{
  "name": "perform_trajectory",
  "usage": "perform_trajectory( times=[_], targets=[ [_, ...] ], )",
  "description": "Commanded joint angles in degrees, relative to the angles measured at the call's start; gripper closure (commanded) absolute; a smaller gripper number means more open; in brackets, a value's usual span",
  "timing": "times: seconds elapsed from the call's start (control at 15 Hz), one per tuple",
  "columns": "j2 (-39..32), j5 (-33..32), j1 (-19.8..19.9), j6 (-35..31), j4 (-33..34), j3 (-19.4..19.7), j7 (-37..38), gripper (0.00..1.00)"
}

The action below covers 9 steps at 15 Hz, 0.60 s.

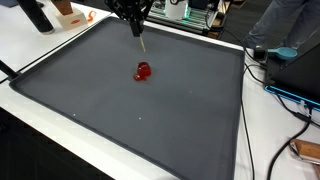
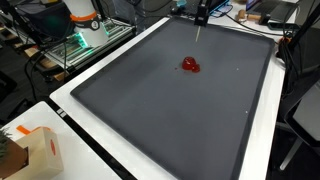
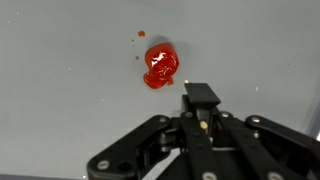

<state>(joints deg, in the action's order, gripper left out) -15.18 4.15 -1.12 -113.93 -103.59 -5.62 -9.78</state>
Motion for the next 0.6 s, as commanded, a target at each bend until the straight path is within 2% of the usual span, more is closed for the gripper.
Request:
perform_trajectory(
  times=[0.0, 0.13, 0.2, 0.53],
  targets=[
    [1.9, -3.3, -1.2, 0.8, -1.1, 0.9, 1.7, 0.97],
    [2.2, -4.0, -1.2, 1.1, -1.0, 0.9, 1.3, 0.97],
    [0.8, -2.1, -0.8, 0.2, 0.2, 0.6, 0.5, 0.87],
    [1.0, -2.6, -0.9, 0.2, 0.2, 0.6, 0.5, 0.87]
  ],
)
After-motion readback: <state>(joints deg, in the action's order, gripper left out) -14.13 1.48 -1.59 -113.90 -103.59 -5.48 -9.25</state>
